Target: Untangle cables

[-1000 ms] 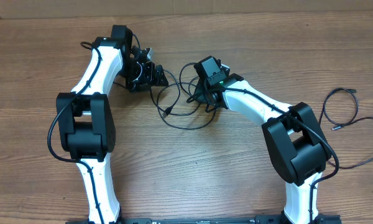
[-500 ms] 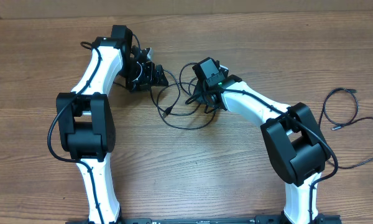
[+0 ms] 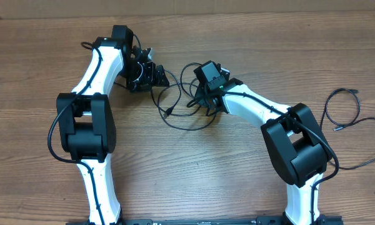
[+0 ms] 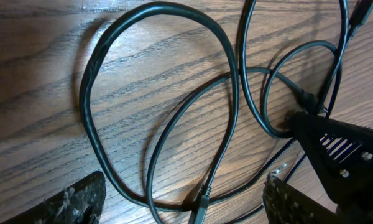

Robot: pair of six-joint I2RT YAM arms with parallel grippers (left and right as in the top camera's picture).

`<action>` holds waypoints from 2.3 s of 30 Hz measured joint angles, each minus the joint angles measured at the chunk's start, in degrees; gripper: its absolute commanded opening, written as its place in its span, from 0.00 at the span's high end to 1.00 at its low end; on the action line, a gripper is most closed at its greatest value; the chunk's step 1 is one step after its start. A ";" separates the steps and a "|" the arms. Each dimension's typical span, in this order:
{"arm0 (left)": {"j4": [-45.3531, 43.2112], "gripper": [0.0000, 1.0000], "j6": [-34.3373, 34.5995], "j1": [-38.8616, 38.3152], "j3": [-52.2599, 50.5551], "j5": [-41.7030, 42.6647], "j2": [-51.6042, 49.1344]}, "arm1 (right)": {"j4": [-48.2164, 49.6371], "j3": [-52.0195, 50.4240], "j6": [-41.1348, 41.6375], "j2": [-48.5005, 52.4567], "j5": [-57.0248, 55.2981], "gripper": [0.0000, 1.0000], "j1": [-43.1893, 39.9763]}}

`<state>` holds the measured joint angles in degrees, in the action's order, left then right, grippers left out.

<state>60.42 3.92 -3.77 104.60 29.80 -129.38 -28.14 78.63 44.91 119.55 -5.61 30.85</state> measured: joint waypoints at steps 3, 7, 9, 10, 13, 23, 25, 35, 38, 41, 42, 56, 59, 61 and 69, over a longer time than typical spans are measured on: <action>0.00 0.21 0.00 0.00 0.00 0.00 0.00 | 0.28 -0.11 0.11 0.00 0.09 0.96 0.00; 0.04 0.21 -0.02 0.00 0.00 0.00 0.00 | -0.04 -0.09 0.09 -0.02 0.79 0.96 0.00; 0.07 0.21 -0.07 0.00 0.00 0.00 0.00 | -1.70 0.33 0.09 -0.02 1.55 0.96 -0.04; 0.07 0.21 -0.22 0.00 0.00 0.00 0.00 | -2.80 0.76 0.02 -0.02 2.05 0.96 -0.13; 0.09 0.21 -0.52 0.00 0.00 0.00 0.00 | -7.19 2.95 -0.46 -0.61 3.89 0.96 -0.39; 0.17 0.21 -0.90 0.00 0.00 0.00 0.00 | -9.84 12.11 -2.32 -16.57 6.78 0.96 -0.81; 0.17 0.21 -0.92 0.00 0.00 0.00 0.00 | -9.16 13.40 -2.93 -20.00 6.88 0.96 -0.83; 0.20 0.19 -0.92 -0.22 0.00 0.00 0.00 | 0.39 14.88 -6.23 -31.47 6.86 0.96 -1.07; 0.11 0.18 -0.92 -0.72 0.00 -0.02 0.00 | 4.68 14.88 -8.20 -34.67 6.16 0.96 -1.33; -0.04 0.17 -0.90 -1.42 0.00 0.00 0.00 | 8.90 14.91 -9.16 -38.05 5.16 0.96 -2.43; -0.13 0.16 -0.92 -1.53 0.00 0.00 0.00 | 9.49 14.91 -9.29 -38.58 5.01 0.96 -2.71; 3.04 0.00 -13.27 -3.45 0.00 9.01 0.00 | 11.87 15.15 -10.36 -42.14 1.49 0.96 -5.35; 6.23 0.01 -19.69 -3.43 -0.04 14.38 0.00 | 13.53 15.15 -10.38 -42.14 0.42 0.96 -6.34; 9.46 0.00 -25.57 -3.43 -0.09 19.28 0.00 | 14.03 15.15 -10.43 -42.14 -0.04 0.96 -6.91; 24.83 0.00 -50.21 -3.39 0.07 33.77 0.00 | 11.45 15.15 -10.45 -42.12 -0.72 0.96 -7.21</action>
<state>85.25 -46.28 -7.16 104.66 63.57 -129.38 -16.69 93.78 34.46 77.43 -6.33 23.64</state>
